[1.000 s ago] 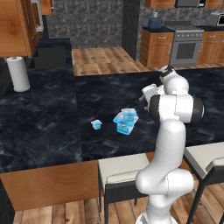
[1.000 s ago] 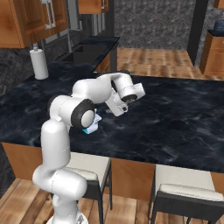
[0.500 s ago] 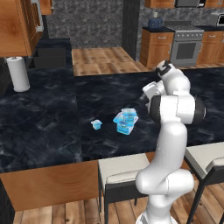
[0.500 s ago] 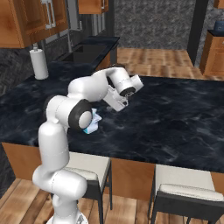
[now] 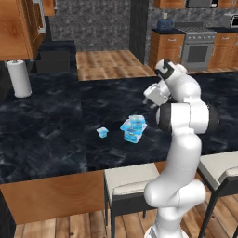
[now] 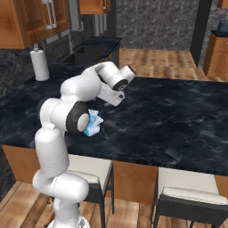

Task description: Stack the yogurt containers by placing the smaller containers on top of the larger containers.

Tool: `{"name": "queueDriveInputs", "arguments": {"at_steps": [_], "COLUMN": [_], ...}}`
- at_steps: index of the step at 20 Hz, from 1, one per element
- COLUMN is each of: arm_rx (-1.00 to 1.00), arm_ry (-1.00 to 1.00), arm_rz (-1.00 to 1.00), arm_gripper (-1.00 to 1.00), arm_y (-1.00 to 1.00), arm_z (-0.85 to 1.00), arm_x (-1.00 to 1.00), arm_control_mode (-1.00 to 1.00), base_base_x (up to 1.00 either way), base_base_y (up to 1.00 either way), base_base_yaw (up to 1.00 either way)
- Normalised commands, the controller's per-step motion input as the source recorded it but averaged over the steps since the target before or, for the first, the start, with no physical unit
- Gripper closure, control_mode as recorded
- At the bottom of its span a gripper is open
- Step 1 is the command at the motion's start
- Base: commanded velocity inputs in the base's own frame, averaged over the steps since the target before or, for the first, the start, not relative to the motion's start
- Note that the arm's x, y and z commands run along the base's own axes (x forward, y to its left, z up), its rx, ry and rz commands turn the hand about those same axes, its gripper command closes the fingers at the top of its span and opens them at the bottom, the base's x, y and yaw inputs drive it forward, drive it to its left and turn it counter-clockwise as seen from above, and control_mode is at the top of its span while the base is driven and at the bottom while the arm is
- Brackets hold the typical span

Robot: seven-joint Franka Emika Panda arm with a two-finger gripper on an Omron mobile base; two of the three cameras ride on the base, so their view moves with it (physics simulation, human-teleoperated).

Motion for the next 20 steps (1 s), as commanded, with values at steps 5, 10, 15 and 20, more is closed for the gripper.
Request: {"name": "queueDriveInputs", "arguments": {"at_steps": [5,10,15,20], "arm_rx": [-0.15,-0.12,-0.11,-0.09], "arm_ry": [-0.02,0.00,-0.01,0.00], "arm_rz": [0.00,0.00,0.00,0.00], "arm_gripper": [-1.00,-1.00,-1.00,-1.00], "arm_y": [0.61,0.54,0.39,0.39], "arm_z": [0.24,0.30,0.27,0.25], "arm_x": [0.00,0.00,0.00,0.00], "arm_control_mode": [-1.00,-1.00,-1.00,-1.00], "base_base_x": [0.00,0.00,0.00,0.00], "base_base_y": [0.00,0.00,0.00,0.00], "base_base_yaw": [0.00,0.00,0.00,0.00]}}
